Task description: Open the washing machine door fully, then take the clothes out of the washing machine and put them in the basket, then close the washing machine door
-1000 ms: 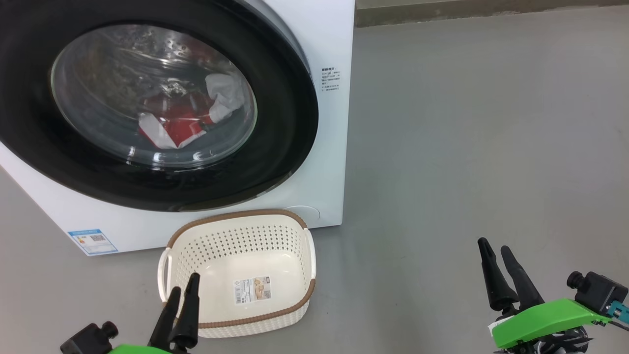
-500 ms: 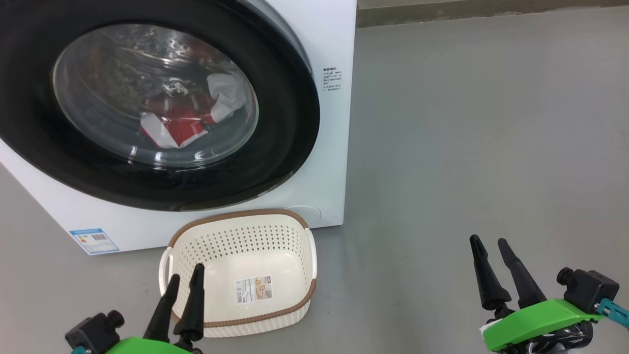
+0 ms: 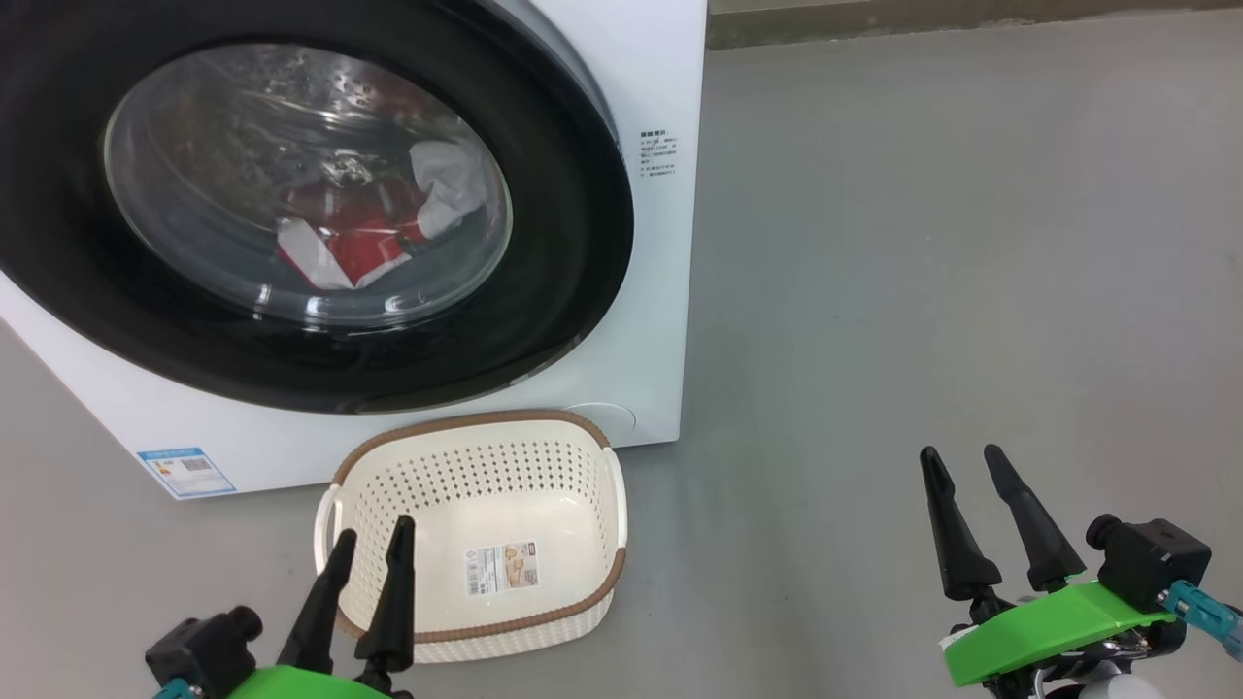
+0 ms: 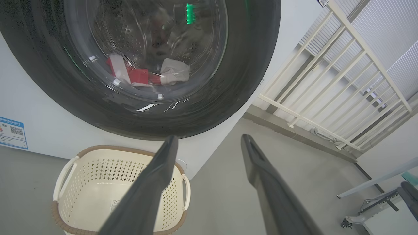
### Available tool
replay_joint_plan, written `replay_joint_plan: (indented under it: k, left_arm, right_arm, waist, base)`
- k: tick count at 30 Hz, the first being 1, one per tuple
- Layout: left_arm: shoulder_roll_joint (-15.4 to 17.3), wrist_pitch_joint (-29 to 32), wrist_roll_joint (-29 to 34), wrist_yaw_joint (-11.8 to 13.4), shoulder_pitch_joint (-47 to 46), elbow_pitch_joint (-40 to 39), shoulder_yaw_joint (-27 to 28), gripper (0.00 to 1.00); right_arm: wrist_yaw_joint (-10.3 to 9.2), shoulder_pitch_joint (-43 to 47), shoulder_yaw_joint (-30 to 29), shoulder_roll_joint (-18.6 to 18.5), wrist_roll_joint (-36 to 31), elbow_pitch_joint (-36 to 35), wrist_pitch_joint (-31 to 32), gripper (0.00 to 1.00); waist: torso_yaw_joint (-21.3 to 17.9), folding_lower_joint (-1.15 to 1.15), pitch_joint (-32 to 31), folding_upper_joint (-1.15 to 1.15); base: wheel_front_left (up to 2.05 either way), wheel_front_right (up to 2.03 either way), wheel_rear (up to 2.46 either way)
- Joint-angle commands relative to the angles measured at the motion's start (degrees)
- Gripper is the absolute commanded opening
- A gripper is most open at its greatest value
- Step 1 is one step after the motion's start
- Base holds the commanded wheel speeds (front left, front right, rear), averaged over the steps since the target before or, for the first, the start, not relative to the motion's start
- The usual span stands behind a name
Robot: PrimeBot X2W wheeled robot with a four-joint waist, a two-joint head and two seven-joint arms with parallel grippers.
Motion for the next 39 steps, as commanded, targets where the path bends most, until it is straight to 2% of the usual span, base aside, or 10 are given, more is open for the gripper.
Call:
replay_joint_plan:
  k: [1, 27, 39]
  left_arm:
    - [0.96, -0.84, 1.84, -0.31, -2.91, -1.79, 1.09, 1.0]
    - [1.54, -5.23, 17.88, -0.41, -4.2, -2.16, 0.84, 1.0]
    - [1.47, -5.27, 18.25, -0.41, -4.34, -1.93, 1.43, 1.0]
  right_arm:
    - [0.03, -2.71, 1.21, -0.72, -1.93, -2.12, -0.98, 1.0]
    - [0.03, -3.21, 2.77, -1.05, -19.25, -4.04, -5.35, 1.0]
    - [0.03, -3.2, 2.28, -1.05, -18.86, -3.74, -5.39, 1.0]
  waist:
    - [-0.01, 0.0, 0.14, 0.0]
    - [0.21, 0.0, -0.09, 0.0]
    - [0.18, 0.0, 0.08, 0.0]
  base:
    - [0.0, 0.0, 0.0]
    - [0.0, 0.0, 0.0]
    - [0.0, 0.0, 0.0]
